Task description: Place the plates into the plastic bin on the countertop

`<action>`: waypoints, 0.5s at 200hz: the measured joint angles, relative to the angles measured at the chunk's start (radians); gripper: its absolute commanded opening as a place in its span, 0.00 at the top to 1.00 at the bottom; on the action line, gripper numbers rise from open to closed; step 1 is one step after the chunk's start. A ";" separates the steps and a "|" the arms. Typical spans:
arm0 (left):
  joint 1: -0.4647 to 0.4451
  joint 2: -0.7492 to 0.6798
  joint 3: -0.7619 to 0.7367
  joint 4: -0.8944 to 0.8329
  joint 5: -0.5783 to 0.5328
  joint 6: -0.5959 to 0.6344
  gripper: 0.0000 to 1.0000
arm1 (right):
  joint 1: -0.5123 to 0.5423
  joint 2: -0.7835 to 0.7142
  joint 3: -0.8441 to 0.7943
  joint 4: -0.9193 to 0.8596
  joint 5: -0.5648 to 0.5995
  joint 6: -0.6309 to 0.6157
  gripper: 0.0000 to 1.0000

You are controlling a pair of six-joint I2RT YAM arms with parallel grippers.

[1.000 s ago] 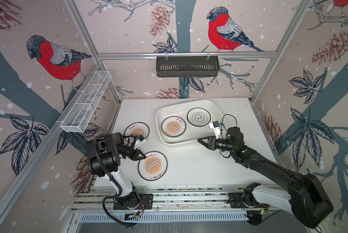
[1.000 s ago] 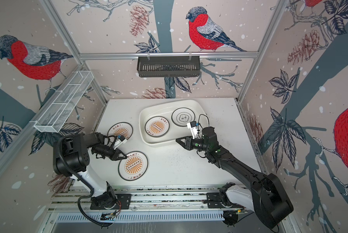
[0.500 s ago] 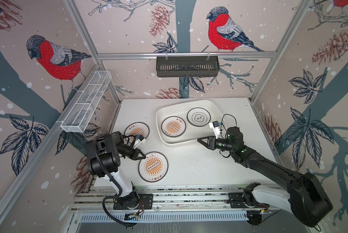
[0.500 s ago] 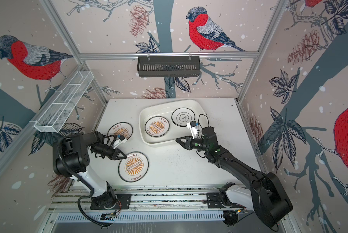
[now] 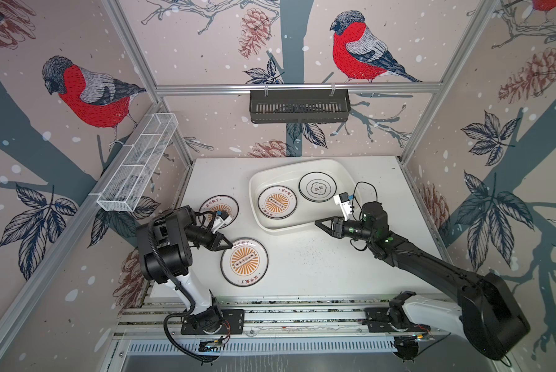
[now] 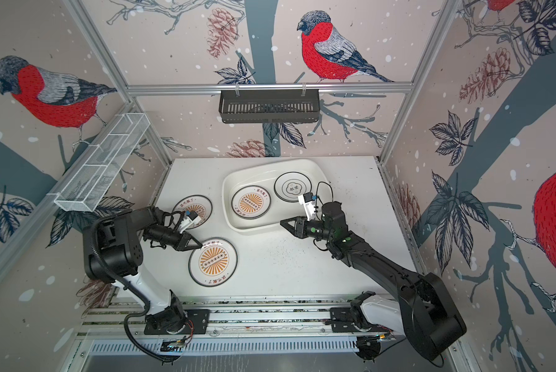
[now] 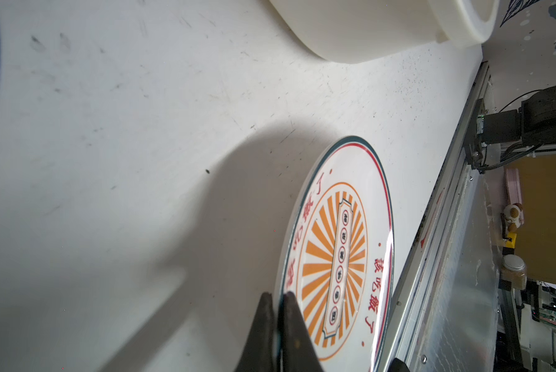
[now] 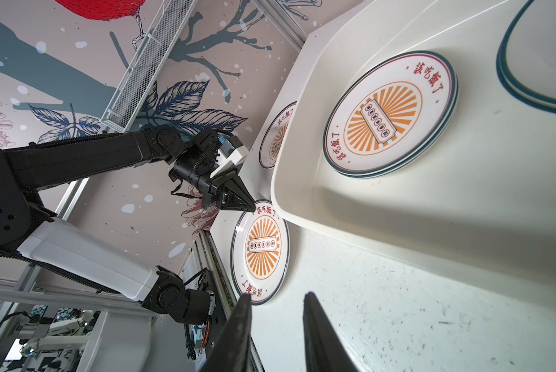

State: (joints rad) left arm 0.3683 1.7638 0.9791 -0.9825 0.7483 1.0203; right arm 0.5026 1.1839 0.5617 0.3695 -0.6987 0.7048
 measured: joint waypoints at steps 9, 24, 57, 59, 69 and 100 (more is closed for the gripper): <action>0.000 -0.006 0.004 -0.002 0.002 0.000 1.00 | 0.000 0.003 0.001 0.006 -0.002 0.002 0.70; 0.000 -0.018 0.008 -0.011 0.004 0.002 1.00 | 0.000 0.006 0.001 0.012 -0.005 0.003 0.70; 0.000 -0.038 0.043 -0.047 0.002 0.027 1.00 | 0.000 0.007 0.001 0.025 -0.007 0.005 0.70; 0.000 -0.039 0.046 -0.047 0.003 0.027 1.00 | 0.000 0.007 0.001 0.026 -0.008 0.005 0.70; 0.000 -0.045 0.055 -0.051 0.003 0.034 1.00 | 0.000 0.007 0.001 0.029 -0.008 0.005 0.70; 0.000 -0.054 0.075 -0.078 0.002 0.051 1.00 | 0.000 0.007 0.001 0.029 -0.010 0.005 0.70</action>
State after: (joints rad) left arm 0.3683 1.7096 1.0538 -1.0607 0.7506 1.0710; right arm 0.5030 1.1908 0.5625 0.3988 -0.7086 0.7101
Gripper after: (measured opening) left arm 0.080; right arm 0.303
